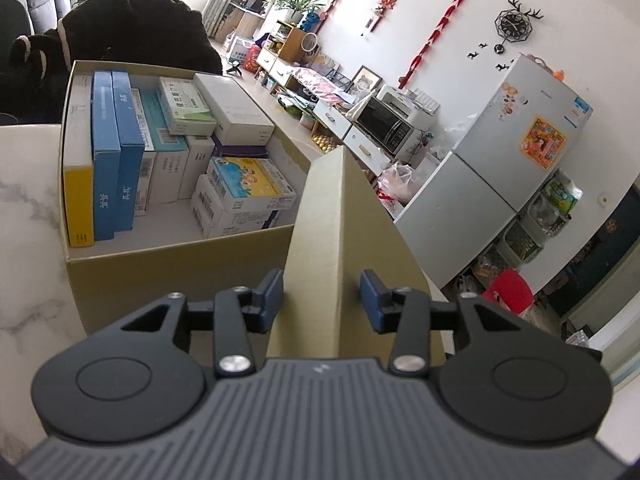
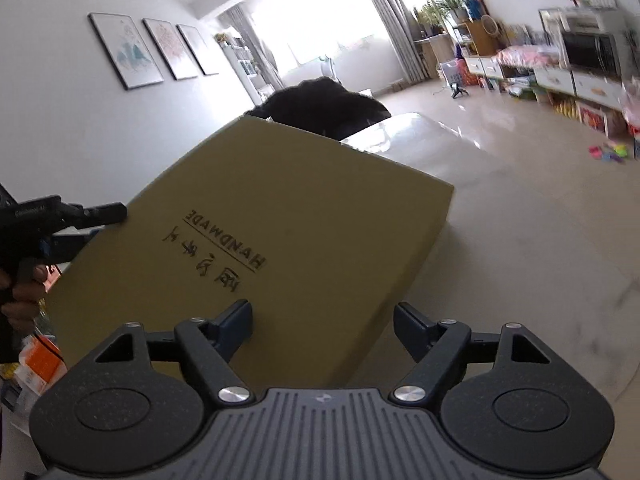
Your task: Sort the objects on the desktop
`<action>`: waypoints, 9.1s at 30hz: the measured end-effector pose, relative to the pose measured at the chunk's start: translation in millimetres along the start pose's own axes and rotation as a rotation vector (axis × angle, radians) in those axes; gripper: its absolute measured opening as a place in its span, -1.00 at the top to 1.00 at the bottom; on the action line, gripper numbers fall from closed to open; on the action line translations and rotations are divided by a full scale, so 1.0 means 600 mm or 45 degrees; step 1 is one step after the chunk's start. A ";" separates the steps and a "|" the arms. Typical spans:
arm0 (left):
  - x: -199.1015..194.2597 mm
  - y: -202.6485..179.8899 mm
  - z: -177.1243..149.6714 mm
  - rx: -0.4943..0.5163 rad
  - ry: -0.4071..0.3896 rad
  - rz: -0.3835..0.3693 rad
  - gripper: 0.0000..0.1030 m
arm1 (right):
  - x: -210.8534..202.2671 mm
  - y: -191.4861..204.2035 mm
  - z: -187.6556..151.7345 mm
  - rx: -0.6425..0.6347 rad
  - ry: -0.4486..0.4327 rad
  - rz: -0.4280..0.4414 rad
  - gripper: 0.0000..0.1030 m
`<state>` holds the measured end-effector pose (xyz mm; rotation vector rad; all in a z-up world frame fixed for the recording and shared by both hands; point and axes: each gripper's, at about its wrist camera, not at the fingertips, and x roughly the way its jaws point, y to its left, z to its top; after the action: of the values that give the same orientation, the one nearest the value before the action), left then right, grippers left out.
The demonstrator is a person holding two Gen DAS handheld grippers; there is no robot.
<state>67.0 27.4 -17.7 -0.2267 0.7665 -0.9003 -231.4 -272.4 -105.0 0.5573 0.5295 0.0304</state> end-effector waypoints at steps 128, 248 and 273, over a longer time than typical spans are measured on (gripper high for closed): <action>-0.089 0.211 -0.159 -0.406 -0.242 -0.435 0.12 | 0.178 -0.016 0.108 0.348 0.108 0.614 -0.21; -0.028 0.228 0.036 -0.580 -0.453 -0.176 -0.01 | 0.383 0.045 0.314 0.461 0.133 0.467 -0.15; -0.040 0.196 0.054 -0.325 -0.450 0.101 -0.25 | 0.377 0.065 0.327 0.303 0.059 0.356 -0.07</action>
<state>153.5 114.5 -39.0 -0.5614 0.5541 -0.6612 64.2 -298.3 -50.6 0.8620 0.5001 0.2492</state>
